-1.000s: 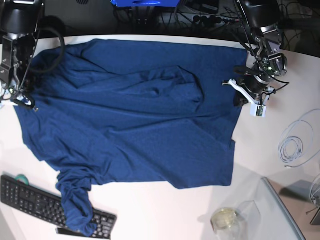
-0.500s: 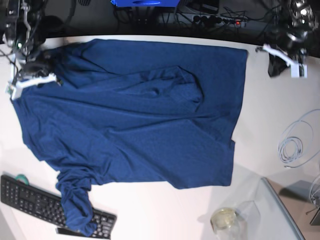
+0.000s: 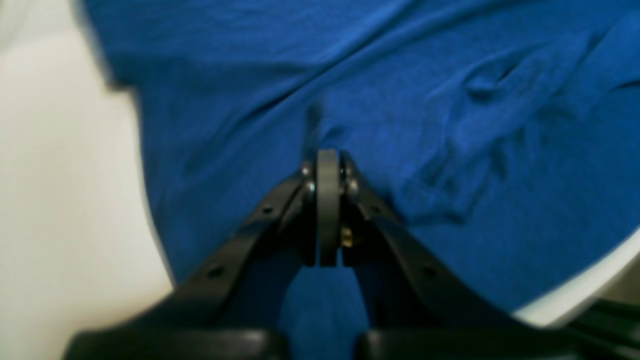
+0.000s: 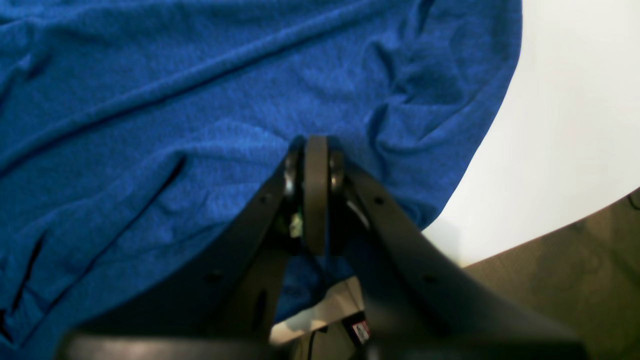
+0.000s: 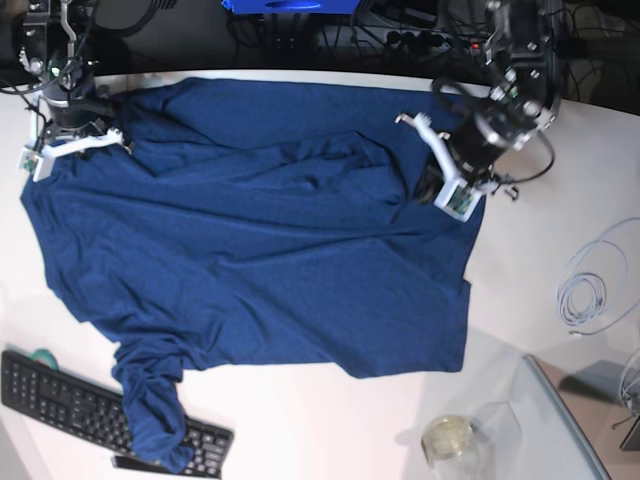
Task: Layout the t-shirt on the table in an organized manner, then fold the t-shirt properly
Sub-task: 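Release the corner and move the left gripper inward onto the shirt body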
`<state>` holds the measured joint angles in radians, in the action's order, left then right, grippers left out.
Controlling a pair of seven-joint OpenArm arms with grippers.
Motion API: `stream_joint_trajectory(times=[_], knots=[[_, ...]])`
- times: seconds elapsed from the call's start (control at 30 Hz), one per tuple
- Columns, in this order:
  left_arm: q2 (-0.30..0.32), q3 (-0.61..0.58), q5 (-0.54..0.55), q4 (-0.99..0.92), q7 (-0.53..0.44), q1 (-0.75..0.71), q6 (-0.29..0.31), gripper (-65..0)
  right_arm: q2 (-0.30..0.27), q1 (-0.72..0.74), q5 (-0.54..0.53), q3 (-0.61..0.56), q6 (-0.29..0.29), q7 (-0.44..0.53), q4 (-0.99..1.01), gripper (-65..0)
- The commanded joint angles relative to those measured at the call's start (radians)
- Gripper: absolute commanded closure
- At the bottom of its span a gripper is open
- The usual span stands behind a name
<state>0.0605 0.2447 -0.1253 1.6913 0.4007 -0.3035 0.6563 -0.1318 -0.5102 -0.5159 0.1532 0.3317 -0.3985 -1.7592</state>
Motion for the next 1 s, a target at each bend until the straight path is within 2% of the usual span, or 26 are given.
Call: stream_joint_trajectory(times=[0.0,0.03,0.1,0.27,0.33,0.43,0.5,0.6,0.77,0.97], knots=[[-0.006,-0.014,0.002,0.019,0.013,0.031,-0.014,-6.9,-0.007,0.0,0.003,0.006,-0.006,0.022,-0.015,0.0],[-0.018,-0.034,-0.007,0.017,0.053,0.062,-0.02,-13.2,-0.007,0.0,0.003,0.006,-0.006,0.022,-0.014,0.0],[-0.035,-0.072,-0.014,0.014,0.125,0.114,-0.025,-18.4,-0.007,-0.003,0.003,0.006,-0.006,0.022,-0.014,0.0],[-0.038,-0.218,-0.014,-0.023,0.337,0.221,-0.026,-18.6,-0.007,-0.014,0.003,0.006,-0.006,0.022,-0.014,0.0],[-0.038,-0.25,-0.014,-0.036,0.37,0.234,-0.03,-19.4,-0.007,-0.014,0.003,0.006,-0.006,0.022,-0.014,0.0],[-0.035,-0.281,-0.014,-0.038,0.378,0.228,-0.097,-20.4,-0.006,-0.014,0.003,0.006,-0.006,0.022,-0.014,0.0],[-0.032,-0.302,-0.014,-0.038,0.378,0.226,-0.135,-25.3,-0.006,-0.014,0.003,0.009,-0.006,0.022,-0.014,0.0],[-0.032,-0.321,-0.014,-0.038,0.379,0.224,-0.142,-31.6,-0.006,-0.014,0.003,0.007,-0.006,0.022,-0.014,0.0],[-0.031,-0.387,-0.014,-0.089,0.381,0.224,-0.145,-31.6,-0.006,-0.014,0.003,0.007,-0.006,0.022,-0.014,0.0],[-0.034,-0.397,-0.014,-0.175,0.379,0.224,-0.146,-31.4,-0.006,-0.014,0.003,0.009,-0.006,0.022,-0.014,0.0]])
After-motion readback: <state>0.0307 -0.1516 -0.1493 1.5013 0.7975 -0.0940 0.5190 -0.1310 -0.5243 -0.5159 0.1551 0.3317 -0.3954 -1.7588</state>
